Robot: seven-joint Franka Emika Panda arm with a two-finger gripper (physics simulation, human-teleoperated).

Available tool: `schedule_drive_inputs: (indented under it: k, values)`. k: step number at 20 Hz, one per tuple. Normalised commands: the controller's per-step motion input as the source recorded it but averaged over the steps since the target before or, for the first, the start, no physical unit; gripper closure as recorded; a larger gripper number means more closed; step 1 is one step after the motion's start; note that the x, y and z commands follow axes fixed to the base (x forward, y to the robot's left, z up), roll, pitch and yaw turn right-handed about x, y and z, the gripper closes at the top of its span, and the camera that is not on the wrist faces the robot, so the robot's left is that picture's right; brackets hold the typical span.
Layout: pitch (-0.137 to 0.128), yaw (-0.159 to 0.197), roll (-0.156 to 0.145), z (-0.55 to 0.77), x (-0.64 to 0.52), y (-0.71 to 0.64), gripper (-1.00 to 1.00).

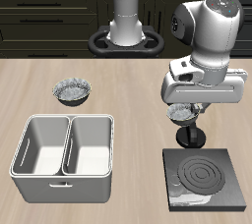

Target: Turn off the flat stove and place the smallest bowl on it

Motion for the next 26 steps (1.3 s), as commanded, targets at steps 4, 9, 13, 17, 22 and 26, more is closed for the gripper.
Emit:
schedule_drive_inputs:
  k: [4, 9, 13, 17, 22, 26]
  values:
    - [0.01, -0.014, -0.024, 0.04, 0.33, 0.01, 1.0]
    - [0.012, 0.011, -0.006, 0.04, 0.25, 0.09, 1.0]
    - [0.014, 0.011, 0.009, 0.02, 0.29, 0.24, 1.0]
    - [0.006, 0.011, 0.026, 0.02, 0.28, 0.3, 1.0]
    - [-0.002, 0.025, 0.02, -0.01, 0.16, 0.23, 1.0]
    - [0.014, 0.002, 0.017, -0.09, 0.11, 0.07, 1.0]
